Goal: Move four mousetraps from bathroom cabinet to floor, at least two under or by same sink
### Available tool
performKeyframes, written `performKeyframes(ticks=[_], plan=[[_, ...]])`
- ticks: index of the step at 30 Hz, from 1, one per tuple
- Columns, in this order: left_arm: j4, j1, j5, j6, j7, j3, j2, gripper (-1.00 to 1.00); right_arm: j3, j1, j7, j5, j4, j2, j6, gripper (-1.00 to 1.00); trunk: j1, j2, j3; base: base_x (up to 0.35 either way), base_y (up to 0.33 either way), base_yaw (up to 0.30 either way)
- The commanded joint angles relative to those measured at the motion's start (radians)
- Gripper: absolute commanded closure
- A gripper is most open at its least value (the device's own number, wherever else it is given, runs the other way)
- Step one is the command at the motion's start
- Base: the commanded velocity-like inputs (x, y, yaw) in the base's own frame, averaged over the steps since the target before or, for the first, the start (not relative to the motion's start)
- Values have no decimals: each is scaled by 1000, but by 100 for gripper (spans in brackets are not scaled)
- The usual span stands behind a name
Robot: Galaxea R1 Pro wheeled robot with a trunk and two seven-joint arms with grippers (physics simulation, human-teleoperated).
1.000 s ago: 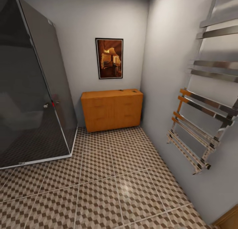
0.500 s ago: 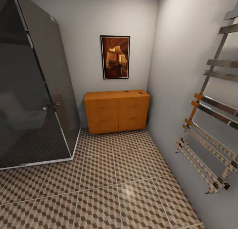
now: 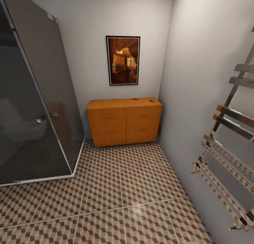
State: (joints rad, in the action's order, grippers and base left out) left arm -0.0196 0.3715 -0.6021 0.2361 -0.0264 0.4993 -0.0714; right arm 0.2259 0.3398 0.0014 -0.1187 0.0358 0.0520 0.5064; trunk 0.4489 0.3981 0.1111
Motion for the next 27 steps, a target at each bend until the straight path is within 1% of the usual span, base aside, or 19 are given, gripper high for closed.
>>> performKeyframes(ticks=[1, 27], plan=[[0, 1, -5, 2, -3, 8, 0, -100, 9, 1, 0, -10, -1, 0, 3, -100, 1, 2, 2, 334, -106, 1], [0, 0, -5, 2, -3, 8, 0, -100, 9, 1, 0, -10, -1, 0, 3, -100, 1, 2, 2, 334, -106, 0]])
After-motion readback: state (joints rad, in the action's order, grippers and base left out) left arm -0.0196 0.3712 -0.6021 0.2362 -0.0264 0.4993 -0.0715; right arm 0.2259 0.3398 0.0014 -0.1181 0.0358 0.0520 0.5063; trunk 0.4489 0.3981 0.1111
